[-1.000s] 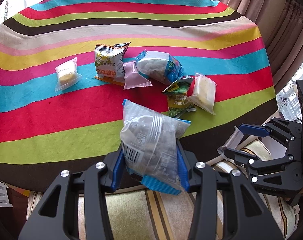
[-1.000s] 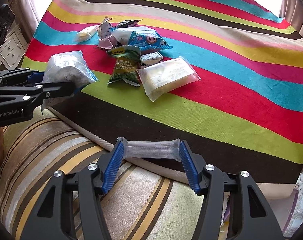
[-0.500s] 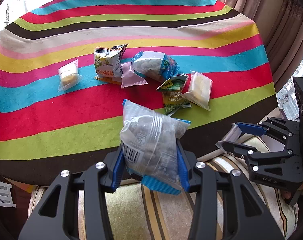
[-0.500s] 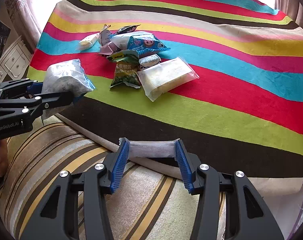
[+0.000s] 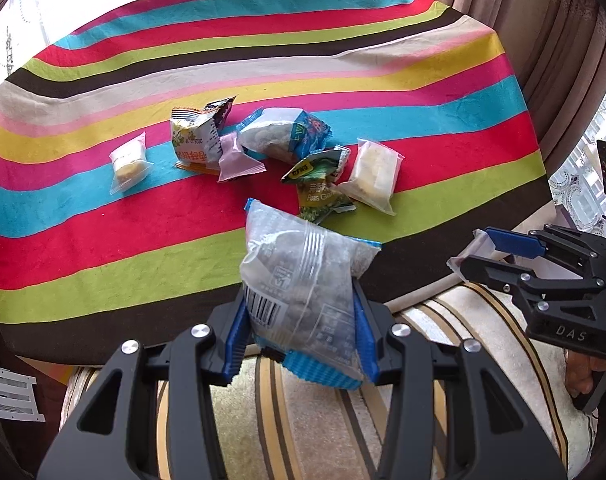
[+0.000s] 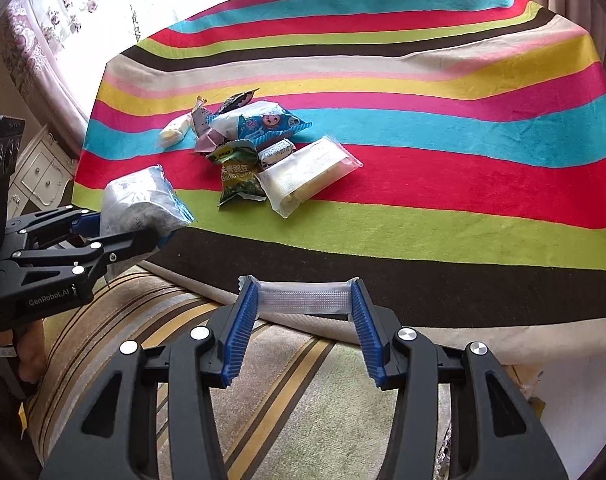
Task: Organize snacks
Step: 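Carry the clear bag and white stick packet over the white box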
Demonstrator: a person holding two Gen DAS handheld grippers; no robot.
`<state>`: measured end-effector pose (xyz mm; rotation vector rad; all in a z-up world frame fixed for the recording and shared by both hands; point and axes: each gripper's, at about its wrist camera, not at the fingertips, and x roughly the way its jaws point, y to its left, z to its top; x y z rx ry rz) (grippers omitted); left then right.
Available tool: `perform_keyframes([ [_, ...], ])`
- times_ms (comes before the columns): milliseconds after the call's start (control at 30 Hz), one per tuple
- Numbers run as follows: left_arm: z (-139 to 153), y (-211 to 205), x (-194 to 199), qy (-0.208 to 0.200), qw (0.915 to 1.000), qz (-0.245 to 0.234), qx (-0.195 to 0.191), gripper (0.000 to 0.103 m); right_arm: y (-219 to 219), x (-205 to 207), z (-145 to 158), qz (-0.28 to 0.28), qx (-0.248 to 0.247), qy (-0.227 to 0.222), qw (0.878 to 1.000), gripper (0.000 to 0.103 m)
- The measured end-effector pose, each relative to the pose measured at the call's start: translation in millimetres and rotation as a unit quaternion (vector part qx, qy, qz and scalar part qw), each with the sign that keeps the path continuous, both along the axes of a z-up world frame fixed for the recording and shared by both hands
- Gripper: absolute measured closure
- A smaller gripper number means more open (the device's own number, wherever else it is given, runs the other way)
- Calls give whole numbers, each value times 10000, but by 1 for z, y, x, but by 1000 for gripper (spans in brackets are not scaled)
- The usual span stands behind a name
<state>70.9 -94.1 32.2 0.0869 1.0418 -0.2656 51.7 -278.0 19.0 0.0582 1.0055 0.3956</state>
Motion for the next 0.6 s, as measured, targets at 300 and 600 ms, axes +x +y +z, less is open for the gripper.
perform_keyframes([
  [300,3,-53,-8,-144,9983,-432,371,58,-48,-15,7,-473,569,-119,9972,56],
  [600,10,-128,-15,-290,9920,-1078,599,58,-128,-43,-6,-1264,844,-82,9883,56],
])
